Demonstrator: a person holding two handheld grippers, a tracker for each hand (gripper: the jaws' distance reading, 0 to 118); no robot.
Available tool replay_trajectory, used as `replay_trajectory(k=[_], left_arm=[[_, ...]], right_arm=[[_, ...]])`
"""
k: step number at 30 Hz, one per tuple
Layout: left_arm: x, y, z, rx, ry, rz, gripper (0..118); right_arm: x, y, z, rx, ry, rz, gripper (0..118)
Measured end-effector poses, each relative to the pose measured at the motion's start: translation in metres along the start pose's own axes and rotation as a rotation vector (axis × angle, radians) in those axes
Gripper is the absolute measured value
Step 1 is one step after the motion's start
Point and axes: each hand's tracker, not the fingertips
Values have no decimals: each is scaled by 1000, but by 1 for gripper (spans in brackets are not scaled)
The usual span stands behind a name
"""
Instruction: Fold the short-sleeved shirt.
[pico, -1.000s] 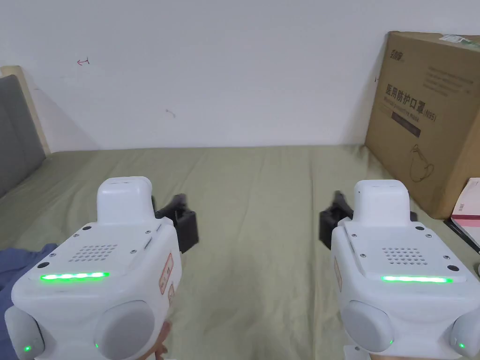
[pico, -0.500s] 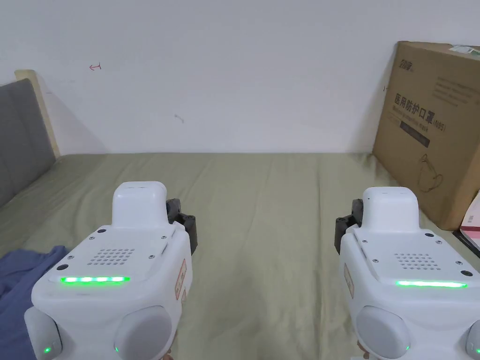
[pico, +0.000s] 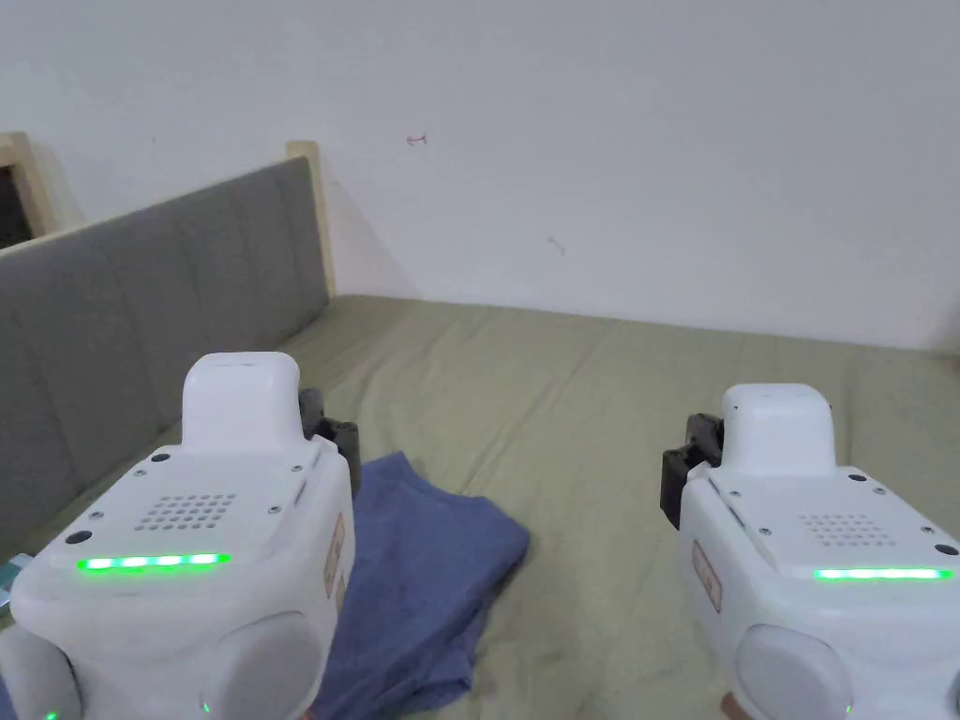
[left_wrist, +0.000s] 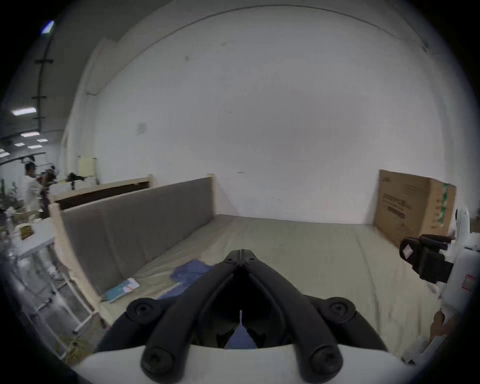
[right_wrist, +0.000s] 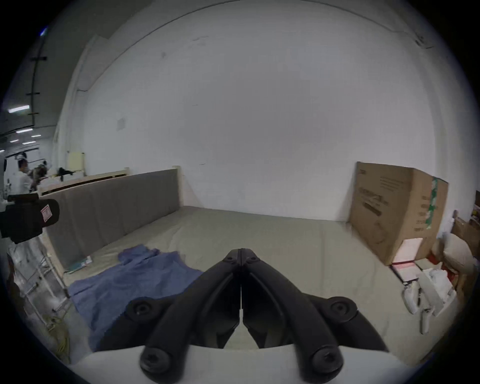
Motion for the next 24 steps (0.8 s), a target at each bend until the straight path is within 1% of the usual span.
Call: replay_trajectory(k=[3,5,8,11,13,16,18,21,22,24], left_arm=[[-25,-3,9,5,102,-27,0],[-40,-4,12,-2,138,-5,0],[-56,-6,14,-11,167,39,0],[-63,-12,14,-17,189,42,0],[-63,-16,11,-30,191,32,0],[-60,-22,1,-74,180,32,0],[-58,-29,-14,-145,167,41,0],[-55,-47,-41,-221,134,77,0],[-56,-55,-52,-233,111,109,0],[-54,-69,-77,-335,85,125,0]], right_arm=[[-30,-2,-9,-19,83,7,0],[-47,-4,-13,-31,133,9,0],[-62,-7,-17,-39,158,29,0],[-70,-8,-17,-42,178,55,0],[-71,-10,-19,-45,174,67,0],[-67,-12,-22,-62,174,51,0],[-62,-16,-23,-72,171,43,0],[-56,-22,-25,-89,148,63,0],[-54,-26,-26,-98,144,67,0],[-49,-32,-30,-122,136,68,0]])
